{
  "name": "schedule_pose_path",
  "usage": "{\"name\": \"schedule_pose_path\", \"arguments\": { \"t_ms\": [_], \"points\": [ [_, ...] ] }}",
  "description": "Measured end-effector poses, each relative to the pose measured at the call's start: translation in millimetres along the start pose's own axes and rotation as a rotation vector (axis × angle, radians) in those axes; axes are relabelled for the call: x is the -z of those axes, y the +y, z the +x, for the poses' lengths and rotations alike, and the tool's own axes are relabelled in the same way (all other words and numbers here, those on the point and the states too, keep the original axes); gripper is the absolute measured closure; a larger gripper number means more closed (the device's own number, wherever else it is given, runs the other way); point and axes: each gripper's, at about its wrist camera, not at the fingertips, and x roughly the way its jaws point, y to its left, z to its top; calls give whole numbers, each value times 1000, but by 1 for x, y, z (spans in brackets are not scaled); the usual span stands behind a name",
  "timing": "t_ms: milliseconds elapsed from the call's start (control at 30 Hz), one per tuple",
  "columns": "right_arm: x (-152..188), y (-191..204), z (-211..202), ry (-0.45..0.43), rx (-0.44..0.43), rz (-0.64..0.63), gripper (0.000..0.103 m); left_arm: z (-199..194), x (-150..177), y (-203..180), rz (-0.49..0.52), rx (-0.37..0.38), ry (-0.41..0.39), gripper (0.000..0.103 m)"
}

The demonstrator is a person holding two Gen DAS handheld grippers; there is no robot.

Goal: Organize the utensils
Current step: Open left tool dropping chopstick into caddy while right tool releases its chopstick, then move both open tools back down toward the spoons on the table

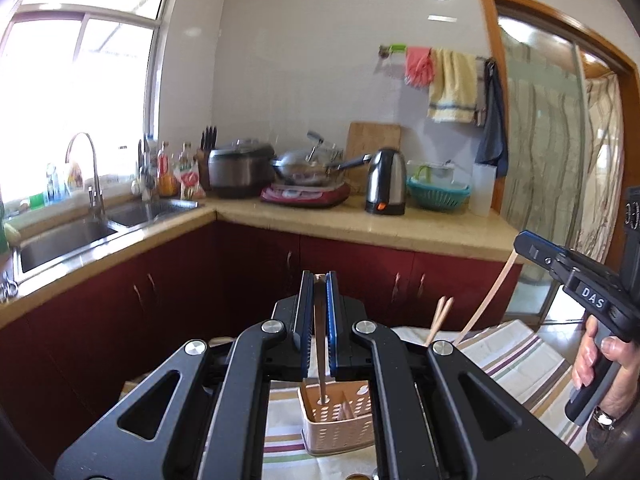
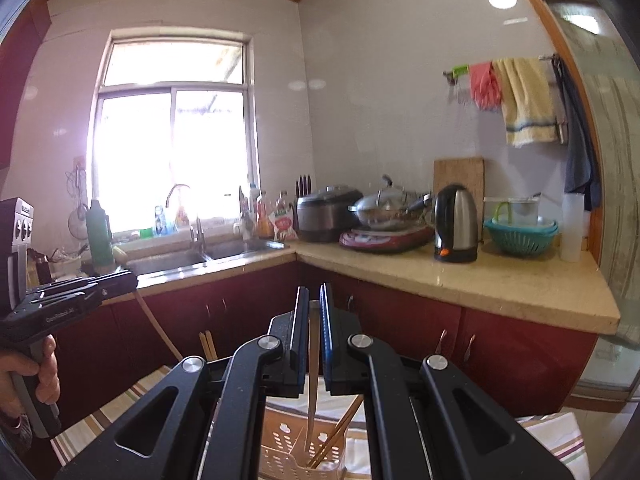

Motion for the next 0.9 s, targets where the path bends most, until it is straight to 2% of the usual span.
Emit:
{"name": "schedule_pose_path", "arguments": {
  "t_ms": [300, 500, 567, 633, 667, 767, 833, 900],
  "points": [
    [36, -6, 47, 129, -8, 31, 97, 64, 36, 17, -45, -14, 128, 96],
    [46, -8, 69, 171, -3, 27, 97, 91, 49, 20, -57, -23, 160, 96],
    [46, -8, 71, 165, 3, 23, 96, 95, 52, 20, -58, -23, 163, 90],
    [46, -7, 72, 159, 3, 21, 95, 98, 53, 20, -55, -25, 166, 70],
    [45, -7, 73, 159, -2, 22, 95, 99, 54, 19, -57, -27, 165, 65],
    [44, -7, 73, 151, -1, 21, 87, 99, 55, 18, -60, -23, 158, 55],
    [43, -8, 72, 140, -2, 26, 80, 98, 55, 17, -59, -28, 150, 41],
    [41, -7, 68, 126, 1, 23, 77, 95, 54, 15, -53, -26, 145, 39]
  ]
}}
